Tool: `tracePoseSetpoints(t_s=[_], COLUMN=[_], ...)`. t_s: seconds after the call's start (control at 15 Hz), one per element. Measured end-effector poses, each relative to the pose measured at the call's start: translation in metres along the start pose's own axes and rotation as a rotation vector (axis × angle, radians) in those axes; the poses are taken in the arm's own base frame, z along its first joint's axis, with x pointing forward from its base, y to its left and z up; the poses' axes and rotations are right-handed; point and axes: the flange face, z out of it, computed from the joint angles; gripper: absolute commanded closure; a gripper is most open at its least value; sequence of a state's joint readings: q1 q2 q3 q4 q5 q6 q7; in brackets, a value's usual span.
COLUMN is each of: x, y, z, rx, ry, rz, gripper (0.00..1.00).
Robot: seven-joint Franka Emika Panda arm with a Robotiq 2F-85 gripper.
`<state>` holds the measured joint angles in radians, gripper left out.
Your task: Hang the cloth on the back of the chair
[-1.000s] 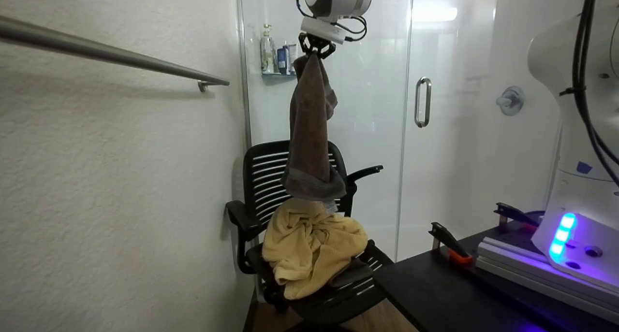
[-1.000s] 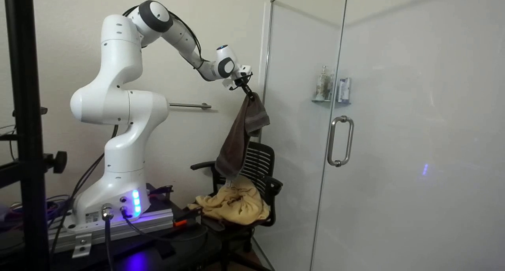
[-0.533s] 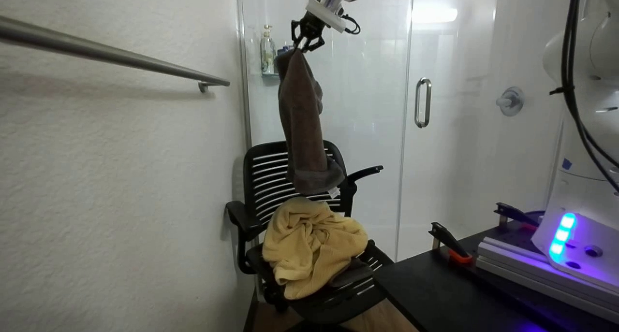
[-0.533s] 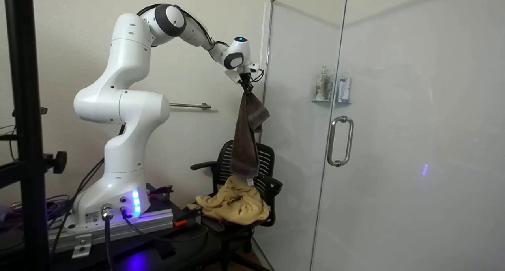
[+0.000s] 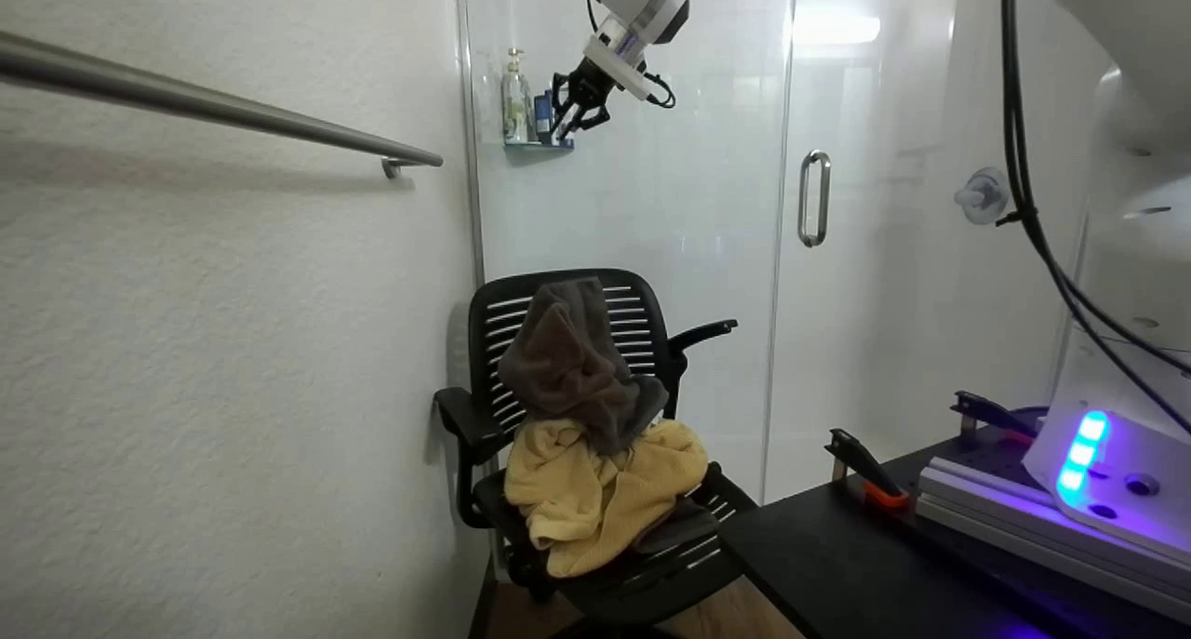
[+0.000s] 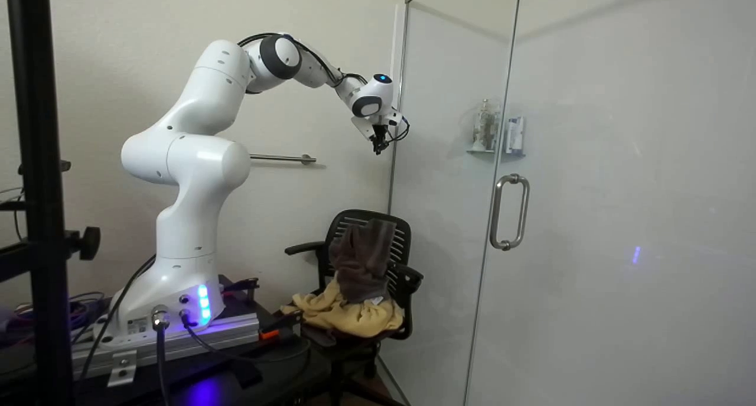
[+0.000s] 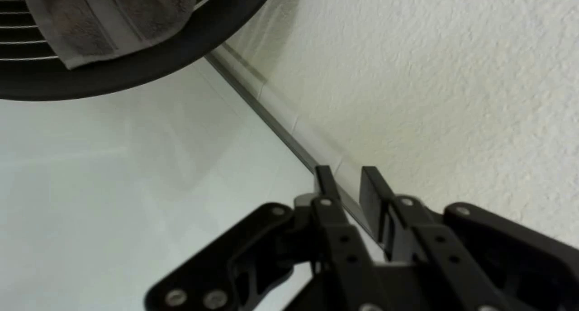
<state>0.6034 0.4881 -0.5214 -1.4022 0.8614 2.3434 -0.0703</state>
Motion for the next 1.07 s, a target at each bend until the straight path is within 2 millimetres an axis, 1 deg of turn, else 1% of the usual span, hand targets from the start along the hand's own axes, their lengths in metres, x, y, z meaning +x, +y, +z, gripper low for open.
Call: tracePoseSetpoints(t_s=[0.13, 0.27, 0.33, 0.4, 0.47, 0.53, 0.6, 0.67, 0.73, 0.8, 0.87, 0.93, 1.0, 1.07], x=[0.001, 0.001, 0.001, 0.001, 0.001, -0.001, -0.004, -0.007, -0.010, -0.014, -0.018, -0.022, -0.025, -0.027], y=[-0.006, -0.008, -0.008, -0.008, -0.010, -0.012, -0.013, -0.012, -0.009, -0.005, -0.001, 0.003, 0.008, 0.009], z=[-0.002, -0.003, -0.003, -0.003, -0.002, 0.002, 0.007, 0.012, 0.018, 0.024, 0.029, 0.035, 0.039, 0.042], rx=[0.008, 0.011, 0.011, 0.011, 0.000, -0.007, -0.015, -0.019, -0.024, -0.030, -0.039, -0.050, -0.060, -0.065], ry=[0.004, 0.006, 0.006, 0.006, 0.009, 0.001, -0.014, -0.031, -0.049, -0.066, -0.082, -0.097, -0.109, -0.116], rz=[-0.001, -0.002, -0.002, -0.002, -0.011, -0.009, 0.002, 0.020, 0.041, 0.061, 0.081, 0.100, 0.118, 0.117], gripper=[1.00, 1.00, 0.75, 0.72, 0.65, 0.55, 0.47, 0.37, 0.29, 0.19, 0.12, 0.01, 0.19, 0.11])
